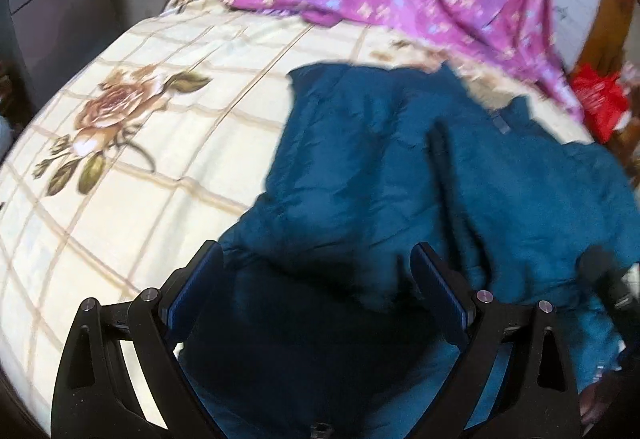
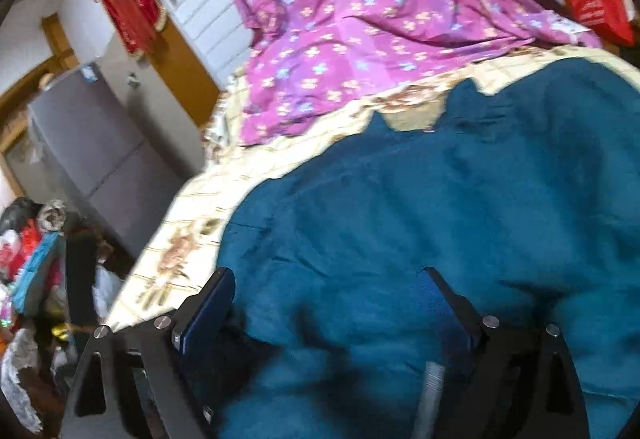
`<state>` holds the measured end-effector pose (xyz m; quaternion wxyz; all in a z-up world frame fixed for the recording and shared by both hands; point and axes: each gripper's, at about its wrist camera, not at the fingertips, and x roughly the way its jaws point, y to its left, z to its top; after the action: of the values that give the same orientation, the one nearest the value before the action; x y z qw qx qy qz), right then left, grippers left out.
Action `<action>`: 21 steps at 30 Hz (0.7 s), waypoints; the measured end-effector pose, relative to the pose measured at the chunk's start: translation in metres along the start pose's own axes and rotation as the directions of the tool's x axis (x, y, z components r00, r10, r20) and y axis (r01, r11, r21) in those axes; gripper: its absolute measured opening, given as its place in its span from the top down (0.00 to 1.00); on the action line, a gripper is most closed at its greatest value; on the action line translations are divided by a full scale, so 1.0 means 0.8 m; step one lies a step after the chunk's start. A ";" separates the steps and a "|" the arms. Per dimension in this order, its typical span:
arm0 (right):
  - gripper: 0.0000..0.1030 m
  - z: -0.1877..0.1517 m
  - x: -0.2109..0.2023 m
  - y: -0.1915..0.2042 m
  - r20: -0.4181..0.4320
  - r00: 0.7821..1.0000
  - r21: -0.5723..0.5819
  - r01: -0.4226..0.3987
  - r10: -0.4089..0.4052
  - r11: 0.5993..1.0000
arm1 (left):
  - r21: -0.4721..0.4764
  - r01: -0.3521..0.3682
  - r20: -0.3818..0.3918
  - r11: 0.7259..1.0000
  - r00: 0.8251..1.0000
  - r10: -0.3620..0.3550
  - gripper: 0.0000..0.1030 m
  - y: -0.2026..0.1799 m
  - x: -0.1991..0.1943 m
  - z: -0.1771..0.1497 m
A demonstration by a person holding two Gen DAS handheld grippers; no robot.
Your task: Fold large clothes
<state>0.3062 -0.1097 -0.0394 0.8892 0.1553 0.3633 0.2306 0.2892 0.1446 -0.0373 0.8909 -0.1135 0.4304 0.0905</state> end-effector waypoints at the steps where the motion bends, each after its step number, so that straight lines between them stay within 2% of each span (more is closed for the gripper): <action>1: 0.12 -0.003 -0.008 -0.003 -0.017 0.998 -0.014 0.055 -0.056 0.998 | 0.000 0.041 0.019 0.999 0.999 -0.041 0.08 -0.003 -0.007 0.001; 3: 0.12 -0.011 -0.026 -0.005 -0.035 0.991 -0.067 0.127 -0.130 0.990 | 0.013 0.114 0.042 0.993 0.992 -0.115 0.08 -0.012 -0.015 0.001; 6: 0.12 -0.033 -0.051 -0.012 -0.077 0.956 -0.153 0.271 -0.284 0.950 | 0.050 0.238 0.032 0.970 0.970 -0.240 0.08 -0.033 -0.016 -0.001; 10: 0.12 -0.065 -0.080 -0.035 -0.129 0.923 -0.173 0.338 -0.362 0.925 | 0.056 0.367 -0.026 0.929 0.930 -0.366 0.08 -0.055 0.004 -0.002; 11: 0.12 -0.073 -0.085 -0.042 -0.137 0.919 -0.168 0.346 -0.370 0.923 | 0.054 0.405 -0.045 0.913 0.914 -0.403 0.08 -0.061 0.011 -0.002; 13: 0.11 -0.099 -0.081 -0.056 -0.186 0.888 -0.173 0.393 -0.421 0.903 | 0.038 0.485 -0.084 0.874 0.873 -0.481 0.08 -0.068 0.024 -0.003; 14: 0.06 -0.106 -0.077 -0.060 -0.207 0.877 -0.181 0.402 -0.434 0.898 | 0.032 0.528 -0.111 0.849 0.846 -0.522 0.08 -0.072 0.031 -0.004; 15: 0.04 -0.113 -0.073 -0.057 -0.195 0.874 -0.212 0.406 -0.445 0.889 | 0.027 0.550 -0.128 0.835 0.830 -0.543 0.08 -0.075 0.037 -0.005; 18: 0.00 -0.117 -0.064 -0.050 -0.172 0.866 -0.282 0.415 -0.471 0.865 | 0.009 0.558 -0.117 0.830 0.825 -0.553 0.11 -0.074 0.040 -0.009; 19: 0.00 -0.117 -0.064 -0.051 -0.173 0.867 -0.279 0.412 -0.467 0.868 | -0.005 0.567 -0.108 0.824 0.819 -0.564 0.22 -0.072 0.040 -0.009; 20: 0.00 -0.116 -0.064 -0.054 -0.178 0.869 -0.271 0.408 -0.462 0.872 | -0.022 0.575 -0.105 0.818 0.812 -0.574 0.44 -0.070 0.040 -0.008; 21: 0.00 -0.115 -0.063 -0.055 -0.181 0.868 -0.269 0.408 -0.462 0.873 | -0.035 0.582 -0.105 0.813 0.806 -0.582 0.55 -0.067 0.041 -0.007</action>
<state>0.2212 -0.1635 -0.0934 0.8793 -0.0602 0.4656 0.0795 0.3191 0.0943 -0.0595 0.8506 -0.2450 0.4234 -0.1928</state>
